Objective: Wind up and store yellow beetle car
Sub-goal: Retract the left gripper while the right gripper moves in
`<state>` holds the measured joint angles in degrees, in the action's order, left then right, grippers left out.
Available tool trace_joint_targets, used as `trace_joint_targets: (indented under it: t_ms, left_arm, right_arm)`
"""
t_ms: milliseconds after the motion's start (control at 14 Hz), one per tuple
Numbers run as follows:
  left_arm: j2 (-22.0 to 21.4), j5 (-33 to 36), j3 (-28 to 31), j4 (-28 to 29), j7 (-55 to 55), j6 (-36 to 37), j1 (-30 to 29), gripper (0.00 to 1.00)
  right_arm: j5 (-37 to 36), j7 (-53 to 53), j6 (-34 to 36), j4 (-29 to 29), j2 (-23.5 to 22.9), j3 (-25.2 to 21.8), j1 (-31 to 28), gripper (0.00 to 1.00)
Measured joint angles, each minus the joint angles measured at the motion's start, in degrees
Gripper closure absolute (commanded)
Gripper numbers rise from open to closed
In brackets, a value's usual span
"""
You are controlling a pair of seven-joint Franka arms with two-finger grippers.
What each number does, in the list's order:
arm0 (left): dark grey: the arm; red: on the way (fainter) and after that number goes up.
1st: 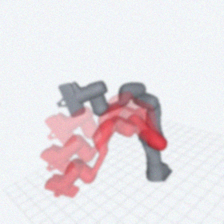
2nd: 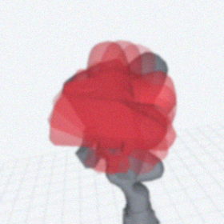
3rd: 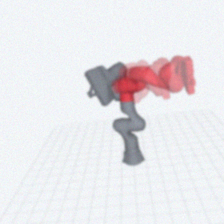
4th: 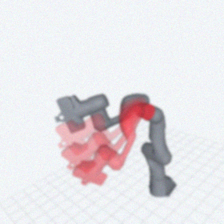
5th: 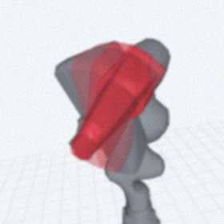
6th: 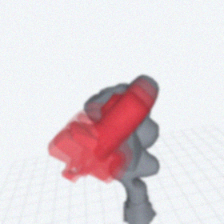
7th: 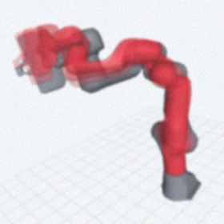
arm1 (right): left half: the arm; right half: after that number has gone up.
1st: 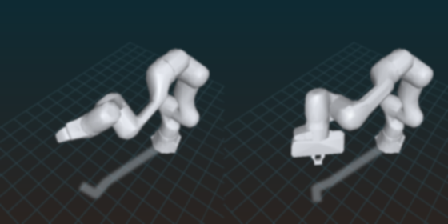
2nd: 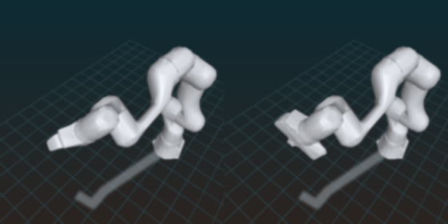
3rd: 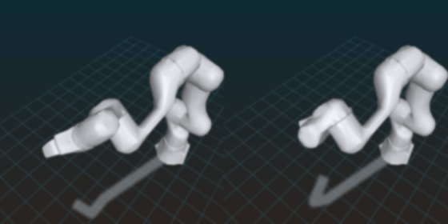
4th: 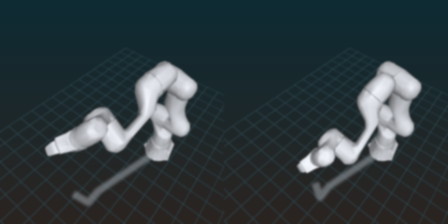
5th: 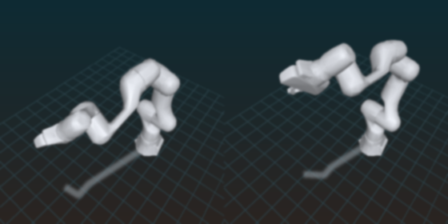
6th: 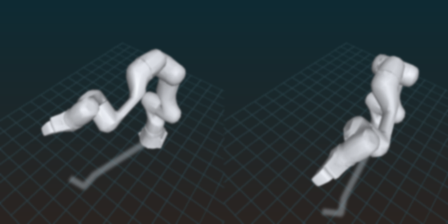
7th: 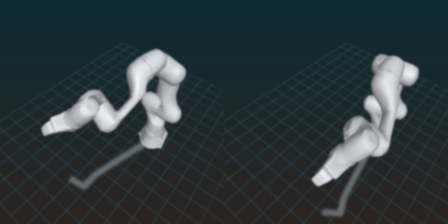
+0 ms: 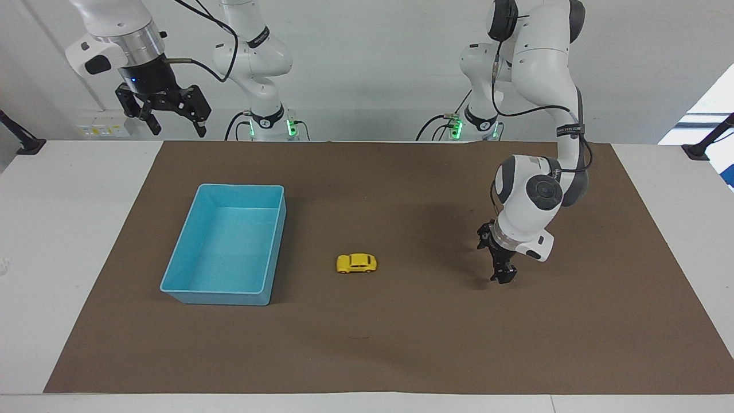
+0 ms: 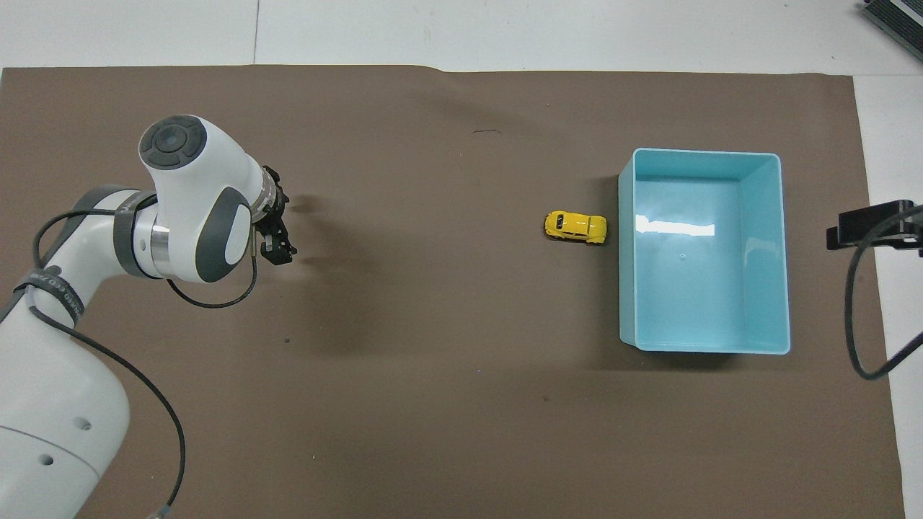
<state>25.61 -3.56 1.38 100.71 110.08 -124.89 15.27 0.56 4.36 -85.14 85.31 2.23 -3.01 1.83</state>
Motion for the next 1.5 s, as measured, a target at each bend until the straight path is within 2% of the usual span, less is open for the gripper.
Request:
trace_joint_targets:
  t_ms: [428,855,1497]
  left_arm:
    - [-1.0,0.0,0.0,-0.7,-2.2,-0.3,0.0,0.00]
    - [-4.6,0.0,0.0,-0.7,-8.1,0.1,0.0,0.00]
    - [-11.8,0.0,0.2,-0.8,-20.4,5.5,-3.3,0.00]
  right_arm:
    - [0.0,0.0,0.0,0.0,0.0,0.0,0.0,0.00]
    - [0.0,0.0,0.0,0.0,0.0,0.0,0.0,0.00]
    - [0.3,-1.8,0.0,0.0,0.3,0.4,0.1,0.00]
